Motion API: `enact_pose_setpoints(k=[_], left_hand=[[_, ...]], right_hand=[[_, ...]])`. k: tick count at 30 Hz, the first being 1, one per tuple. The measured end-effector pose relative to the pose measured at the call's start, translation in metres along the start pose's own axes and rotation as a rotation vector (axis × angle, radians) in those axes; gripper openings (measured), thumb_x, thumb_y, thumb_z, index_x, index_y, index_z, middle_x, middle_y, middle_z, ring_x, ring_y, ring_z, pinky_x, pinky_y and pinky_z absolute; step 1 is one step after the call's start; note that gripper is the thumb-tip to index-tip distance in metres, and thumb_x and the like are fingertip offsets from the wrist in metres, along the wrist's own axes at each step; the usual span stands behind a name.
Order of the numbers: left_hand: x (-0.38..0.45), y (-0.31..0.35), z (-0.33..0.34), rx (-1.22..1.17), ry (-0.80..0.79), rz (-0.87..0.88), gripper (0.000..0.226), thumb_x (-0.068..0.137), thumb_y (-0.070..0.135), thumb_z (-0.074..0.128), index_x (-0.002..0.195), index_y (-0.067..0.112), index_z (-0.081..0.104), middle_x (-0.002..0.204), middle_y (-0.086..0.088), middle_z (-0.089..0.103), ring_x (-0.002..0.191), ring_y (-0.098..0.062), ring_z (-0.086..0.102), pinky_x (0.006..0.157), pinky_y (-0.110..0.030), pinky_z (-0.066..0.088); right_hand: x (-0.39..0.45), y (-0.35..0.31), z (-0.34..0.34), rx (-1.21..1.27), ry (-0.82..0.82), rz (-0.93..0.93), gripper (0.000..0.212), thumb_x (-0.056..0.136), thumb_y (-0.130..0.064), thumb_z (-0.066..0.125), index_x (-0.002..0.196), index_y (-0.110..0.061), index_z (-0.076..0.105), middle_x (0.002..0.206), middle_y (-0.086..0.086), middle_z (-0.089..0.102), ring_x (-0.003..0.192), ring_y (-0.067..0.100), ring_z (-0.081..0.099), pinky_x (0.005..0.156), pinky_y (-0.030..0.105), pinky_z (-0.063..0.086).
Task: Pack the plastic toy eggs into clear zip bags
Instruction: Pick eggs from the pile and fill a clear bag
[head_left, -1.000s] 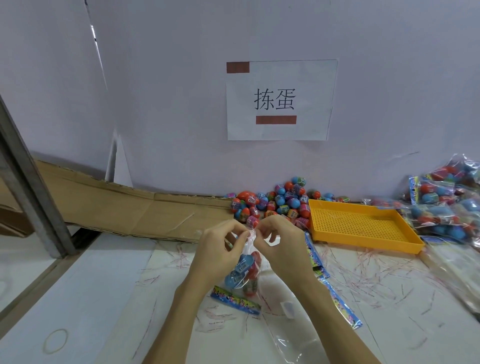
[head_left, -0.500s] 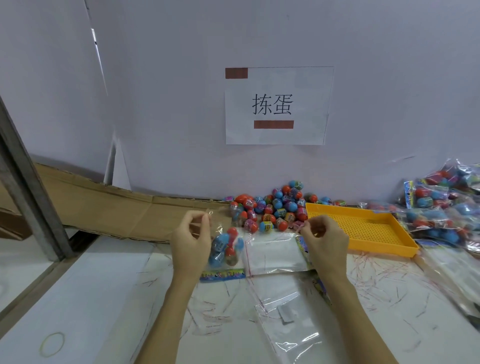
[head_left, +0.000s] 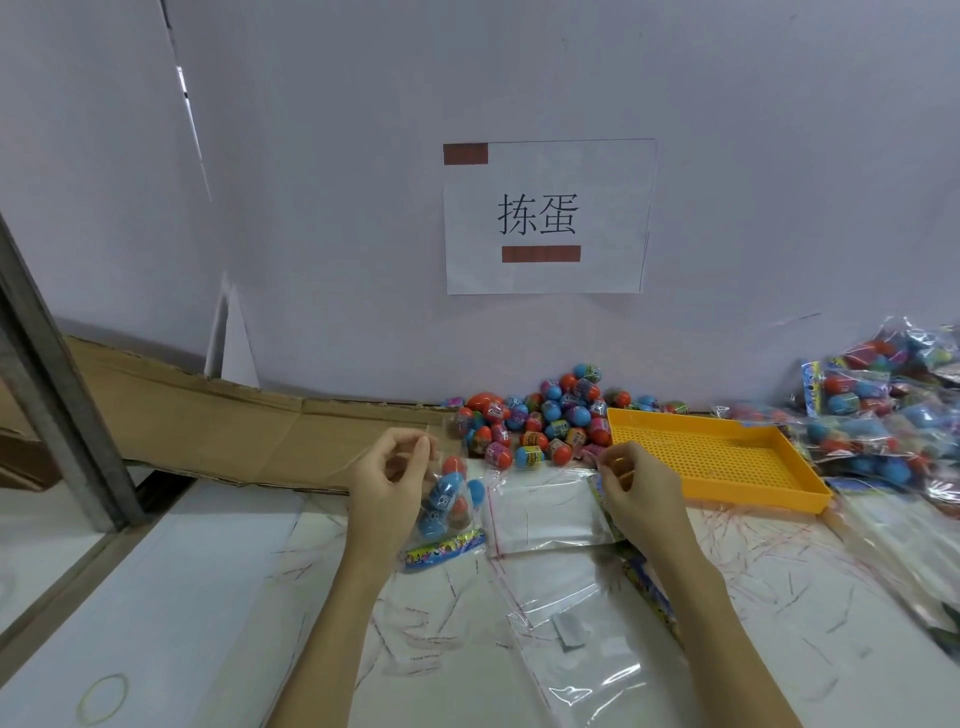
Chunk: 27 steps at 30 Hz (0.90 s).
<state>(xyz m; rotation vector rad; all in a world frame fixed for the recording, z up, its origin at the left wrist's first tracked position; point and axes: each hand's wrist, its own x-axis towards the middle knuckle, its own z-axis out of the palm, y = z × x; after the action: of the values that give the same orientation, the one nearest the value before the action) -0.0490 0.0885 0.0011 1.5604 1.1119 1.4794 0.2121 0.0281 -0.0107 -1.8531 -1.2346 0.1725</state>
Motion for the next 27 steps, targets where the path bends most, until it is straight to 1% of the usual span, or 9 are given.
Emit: enact_pose_setpoints(k=[3,7,9,12,14,17,21,25,27], left_hand=[[-0.001,0.002,0.001,0.022,-0.024,0.014,0.008,0.101,0.014,0.063,0.097,0.018,0.07,0.088,0.002,0.073,0.085,-0.01,0.069,0.074,-0.02,0.057],[-0.003,0.006,0.002,0.011,-0.052,0.019,0.008,0.102,0.014,0.062,0.099,0.018,0.069,0.093,0.001,0.073,0.087,-0.011,0.069,0.072,-0.016,0.057],[-0.004,0.006,0.004,0.008,-0.063,0.01,0.007,0.101,0.015,0.063,0.1,0.018,0.069,0.095,0.001,0.073,0.088,-0.012,0.07,0.072,-0.016,0.057],[-0.005,0.006,0.006,-0.041,-0.085,-0.016,0.008,0.101,0.017,0.063,0.1,0.019,0.07,0.088,0.005,0.073,0.085,-0.007,0.07,0.069,-0.018,0.059],[-0.006,0.007,0.007,-0.054,-0.108,-0.02,0.008,0.101,0.016,0.063,0.1,0.02,0.07,0.087,0.01,0.073,0.084,-0.007,0.071,0.069,-0.018,0.058],[-0.007,0.006,0.008,-0.069,-0.132,-0.032,0.009,0.101,0.016,0.063,0.101,0.021,0.07,0.086,0.014,0.073,0.085,-0.006,0.071,0.069,-0.017,0.058],[-0.008,0.007,0.007,-0.144,-0.151,-0.072,0.01,0.101,0.015,0.062,0.102,0.017,0.071,0.089,0.007,0.075,0.089,-0.012,0.073,0.071,-0.021,0.06],[-0.008,0.009,0.007,-0.213,-0.174,-0.093,0.011,0.102,0.015,0.061,0.105,0.013,0.072,0.094,-0.003,0.076,0.094,-0.021,0.074,0.08,-0.035,0.063],[-0.008,0.008,0.007,-0.217,-0.175,-0.09,0.012,0.101,0.017,0.062,0.105,0.013,0.072,0.095,-0.005,0.076,0.096,-0.023,0.074,0.082,-0.037,0.063]], right_hand=[[-0.004,-0.007,0.0,0.074,0.014,-0.069,0.018,0.103,-0.013,0.057,0.112,-0.018,0.071,0.072,-0.007,0.072,0.062,0.001,0.064,0.058,0.01,0.047],[-0.004,-0.014,-0.001,0.054,-0.042,-0.159,0.032,0.098,0.002,0.058,0.11,-0.017,0.08,0.124,-0.002,0.068,0.113,0.014,0.062,0.096,0.024,0.052],[-0.004,-0.017,-0.001,0.042,-0.012,-0.17,0.032,0.097,0.004,0.057,0.109,-0.016,0.08,0.131,-0.006,0.065,0.125,0.014,0.056,0.104,0.023,0.044],[-0.01,-0.022,0.001,0.132,0.038,-0.211,0.035,0.099,-0.003,0.059,0.127,-0.022,0.069,0.107,-0.011,0.074,0.095,0.003,0.069,0.081,0.005,0.046],[-0.012,-0.027,0.005,0.186,0.002,-0.222,0.033,0.099,-0.012,0.064,0.129,-0.025,0.065,0.098,-0.008,0.077,0.079,-0.004,0.067,0.069,0.005,0.048],[-0.015,-0.032,0.02,0.206,-0.073,-0.233,0.017,0.095,-0.014,0.07,0.109,-0.018,0.078,0.1,-0.006,0.074,0.085,0.003,0.067,0.074,0.015,0.056],[-0.021,-0.04,0.034,0.274,-0.144,-0.198,0.012,0.097,-0.019,0.068,0.104,-0.021,0.078,0.091,-0.006,0.071,0.078,0.009,0.067,0.067,0.019,0.056],[-0.025,-0.051,0.038,0.622,-0.255,-0.142,0.039,0.1,-0.027,0.063,0.138,-0.034,0.058,0.11,-0.018,0.073,0.101,0.005,0.07,0.078,0.021,0.06],[-0.026,-0.052,0.038,0.681,-0.273,-0.131,0.037,0.096,-0.031,0.069,0.132,-0.037,0.063,0.111,-0.021,0.074,0.104,0.001,0.069,0.086,0.021,0.059]])
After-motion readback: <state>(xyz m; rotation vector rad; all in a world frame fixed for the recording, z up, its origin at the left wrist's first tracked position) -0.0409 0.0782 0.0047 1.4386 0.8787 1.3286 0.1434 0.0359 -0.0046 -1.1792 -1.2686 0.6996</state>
